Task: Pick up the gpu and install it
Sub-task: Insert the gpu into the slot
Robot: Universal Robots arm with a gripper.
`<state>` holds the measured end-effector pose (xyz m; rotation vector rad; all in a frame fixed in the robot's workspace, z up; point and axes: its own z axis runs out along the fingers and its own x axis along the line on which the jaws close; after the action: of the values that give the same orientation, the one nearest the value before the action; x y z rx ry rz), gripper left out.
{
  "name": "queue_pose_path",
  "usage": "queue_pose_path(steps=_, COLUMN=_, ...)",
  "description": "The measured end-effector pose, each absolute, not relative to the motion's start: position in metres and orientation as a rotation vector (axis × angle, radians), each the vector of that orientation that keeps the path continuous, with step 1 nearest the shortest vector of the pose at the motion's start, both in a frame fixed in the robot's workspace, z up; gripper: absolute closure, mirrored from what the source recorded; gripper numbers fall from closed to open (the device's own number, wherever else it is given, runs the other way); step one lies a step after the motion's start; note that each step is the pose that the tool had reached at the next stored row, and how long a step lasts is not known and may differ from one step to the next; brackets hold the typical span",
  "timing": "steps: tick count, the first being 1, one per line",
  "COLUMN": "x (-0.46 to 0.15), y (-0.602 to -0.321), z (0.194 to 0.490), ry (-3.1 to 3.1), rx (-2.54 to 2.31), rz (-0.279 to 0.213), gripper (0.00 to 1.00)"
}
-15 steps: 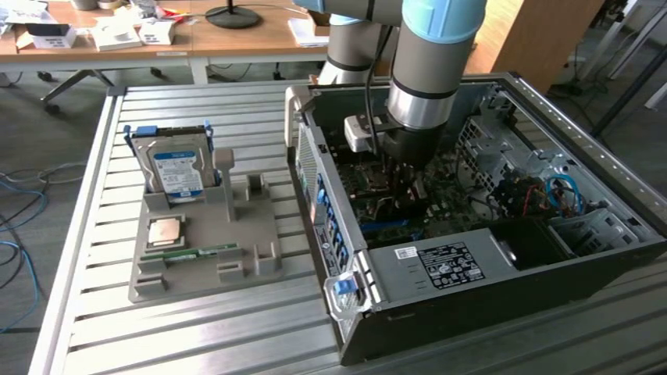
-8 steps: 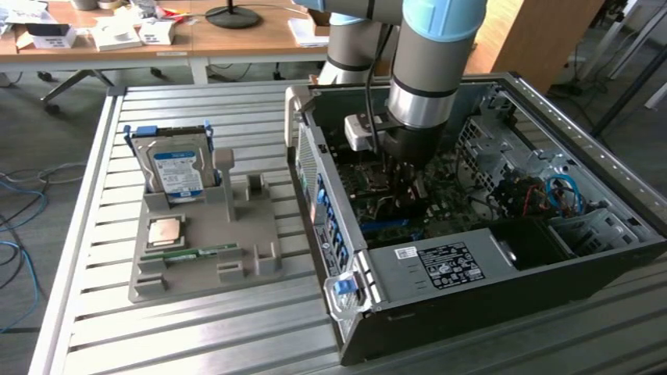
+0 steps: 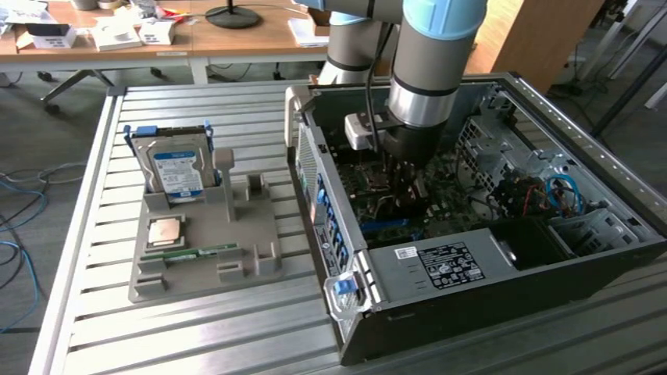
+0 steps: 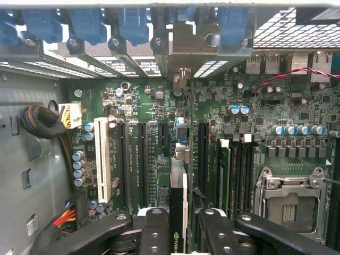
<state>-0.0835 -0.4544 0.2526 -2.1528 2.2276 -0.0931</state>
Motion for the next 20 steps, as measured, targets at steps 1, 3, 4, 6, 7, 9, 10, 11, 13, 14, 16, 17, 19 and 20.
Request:
queue_pose_path(steps=1, x=-0.0835, y=-0.4544, z=0.2527, ry=2.228, rx=-2.153, rz=-0.093, gripper=0.74)
queue_pose_path(steps=3, x=-0.0836, y=-0.4544, z=0.2536, ry=2.228, rx=-2.153, rz=-0.093, gripper=0.74)
queue_pose_path(steps=4, x=-0.0836, y=-0.4544, z=0.254, ry=2.228, rx=-2.153, rz=-0.093, gripper=0.74)
queue_pose_path(steps=6, x=-0.0836, y=-0.4544, z=0.254, ry=2.228, rx=-2.153, rz=-0.093, gripper=0.74)
queue_pose_path(steps=7, x=-0.0835, y=-0.4544, z=0.2539, ry=2.227, rx=-2.152, rz=-0.094, gripper=0.74)
queue_pose_path(steps=9, x=-0.0835, y=-0.4544, z=0.2539, ry=2.226, rx=-2.152, rz=-0.095, gripper=0.74)
queue_pose_path(steps=10, x=-0.0835, y=-0.4544, z=0.254, ry=2.226, rx=-2.152, rz=-0.096, gripper=0.74)
queue_pose_path(steps=11, x=-0.0835, y=-0.4544, z=0.254, ry=2.226, rx=-2.151, rz=-0.096, gripper=0.74)
queue_pose_path(steps=13, x=-0.0835, y=-0.4544, z=0.254, ry=2.226, rx=-2.151, rz=-0.097, gripper=0.74)
queue_pose_path(steps=14, x=-0.0836, y=-0.4544, z=0.254, ry=2.225, rx=-2.15, rz=-0.098, gripper=0.74)
queue_pose_path(steps=16, x=-0.0836, y=-0.4544, z=0.254, ry=2.223, rx=-2.149, rz=-0.102, gripper=0.74)
queue_pose_path(steps=17, x=-0.0835, y=-0.4544, z=0.254, ry=2.223, rx=-2.148, rz=-0.103, gripper=0.74)
queue_pose_path(steps=19, x=-0.0836, y=-0.4551, z=0.2542, ry=2.222, rx=-2.148, rz=-0.104, gripper=0.74)
queue_pose_path(steps=20, x=-0.0835, y=-0.4555, z=0.2541, ry=2.222, rx=-2.148, rz=-0.104, gripper=0.74)
